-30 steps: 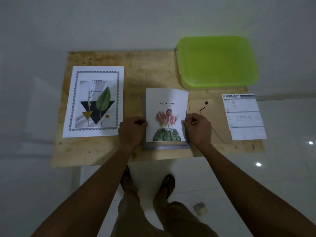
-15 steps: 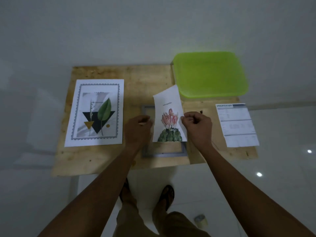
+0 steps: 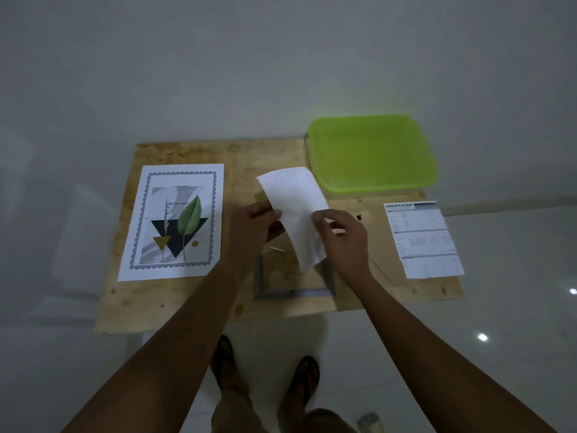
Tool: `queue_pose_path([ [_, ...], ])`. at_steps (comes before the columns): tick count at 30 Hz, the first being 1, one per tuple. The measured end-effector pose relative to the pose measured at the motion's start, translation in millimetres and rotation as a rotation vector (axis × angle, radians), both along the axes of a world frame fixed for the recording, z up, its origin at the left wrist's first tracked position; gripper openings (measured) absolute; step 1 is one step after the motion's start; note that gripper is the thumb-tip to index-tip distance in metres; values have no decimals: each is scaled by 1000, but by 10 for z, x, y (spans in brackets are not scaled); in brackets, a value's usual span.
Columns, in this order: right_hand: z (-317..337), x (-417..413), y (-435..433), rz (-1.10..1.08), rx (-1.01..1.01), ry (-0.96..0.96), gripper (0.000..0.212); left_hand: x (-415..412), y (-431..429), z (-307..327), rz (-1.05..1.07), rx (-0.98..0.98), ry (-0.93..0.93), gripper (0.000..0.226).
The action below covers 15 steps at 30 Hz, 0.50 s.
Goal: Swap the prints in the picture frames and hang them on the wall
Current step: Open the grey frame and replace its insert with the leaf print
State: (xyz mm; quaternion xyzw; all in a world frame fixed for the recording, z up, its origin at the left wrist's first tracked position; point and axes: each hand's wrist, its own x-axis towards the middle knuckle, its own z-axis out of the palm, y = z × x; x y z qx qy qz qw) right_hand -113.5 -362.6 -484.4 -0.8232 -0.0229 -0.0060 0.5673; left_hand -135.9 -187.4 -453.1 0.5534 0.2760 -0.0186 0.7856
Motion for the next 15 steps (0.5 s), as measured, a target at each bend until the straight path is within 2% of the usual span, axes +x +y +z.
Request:
queue_pose_path([
  [4, -190, 249, -169, -132, 64, 424, 47, -22, 127, -31, -78, -74, -13, 25],
  [5, -190, 293, -207, -136, 134, 501, 50, -16, 155, -39, -110, -75, -15, 25],
  [7, -191, 353, -287, -56, 262, 595, 39, 8, 212, -71, -165, -47, -11, 25],
  [9, -197, 367, -318, 34, 277, 599, 19, 39, 259, -140, -184, 0, 7, 26],
  [11, -274, 381, -325, 2, 190, 540, 7, 64, 297, -244, -191, 94, 36, 29],
  [15, -491, 343, -294, -38, 56, 488, 7, 15, 343, -522, -226, 308, 58, 41],
])
